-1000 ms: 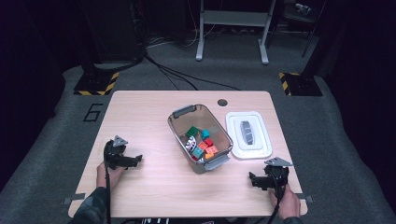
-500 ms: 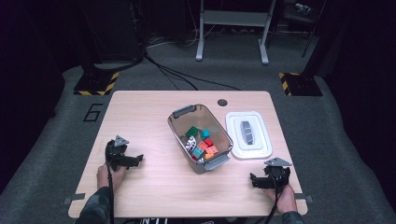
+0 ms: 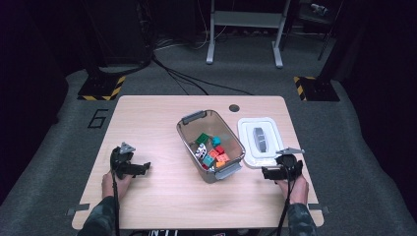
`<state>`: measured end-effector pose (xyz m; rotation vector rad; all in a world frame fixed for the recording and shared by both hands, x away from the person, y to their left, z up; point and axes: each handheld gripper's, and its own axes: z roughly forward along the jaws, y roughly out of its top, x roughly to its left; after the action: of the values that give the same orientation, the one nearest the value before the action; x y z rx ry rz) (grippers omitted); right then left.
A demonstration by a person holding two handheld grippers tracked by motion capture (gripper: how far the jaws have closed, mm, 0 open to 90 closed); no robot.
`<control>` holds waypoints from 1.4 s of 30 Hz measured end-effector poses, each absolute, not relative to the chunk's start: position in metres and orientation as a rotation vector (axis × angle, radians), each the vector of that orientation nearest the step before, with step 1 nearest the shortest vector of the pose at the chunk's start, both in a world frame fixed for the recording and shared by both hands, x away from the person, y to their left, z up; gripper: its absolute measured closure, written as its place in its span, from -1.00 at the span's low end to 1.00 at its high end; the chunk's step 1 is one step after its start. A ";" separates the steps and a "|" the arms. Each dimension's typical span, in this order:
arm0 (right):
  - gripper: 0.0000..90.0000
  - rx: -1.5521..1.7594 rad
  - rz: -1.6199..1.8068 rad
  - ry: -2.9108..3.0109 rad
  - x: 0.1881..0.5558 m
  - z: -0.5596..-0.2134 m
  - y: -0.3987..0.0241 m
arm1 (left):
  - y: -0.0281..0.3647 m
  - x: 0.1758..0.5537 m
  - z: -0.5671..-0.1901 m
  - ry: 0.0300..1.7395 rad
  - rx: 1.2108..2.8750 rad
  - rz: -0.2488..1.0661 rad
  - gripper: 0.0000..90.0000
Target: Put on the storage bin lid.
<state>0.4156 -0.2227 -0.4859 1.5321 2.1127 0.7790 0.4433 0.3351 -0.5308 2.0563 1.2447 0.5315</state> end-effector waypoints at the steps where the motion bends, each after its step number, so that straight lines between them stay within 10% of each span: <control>1: -0.94 1.537 0.786 2.115 0.420 -0.484 -0.221 | 0.335 0.443 -0.531 1.246 2.056 0.529 -0.98; 27: 0.32 1.633 0.670 2.050 0.521 -0.479 -0.186 | 0.335 0.444 -0.531 1.245 2.059 0.528 -0.98; 42: 0.47 1.653 0.665 2.001 0.531 -0.481 -0.179 | 0.336 0.443 -0.530 1.245 2.076 0.520 -0.98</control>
<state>0.5313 -0.1787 -0.4811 1.6532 2.0013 0.6646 0.4429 0.3363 -0.5297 2.0764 1.2453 0.5196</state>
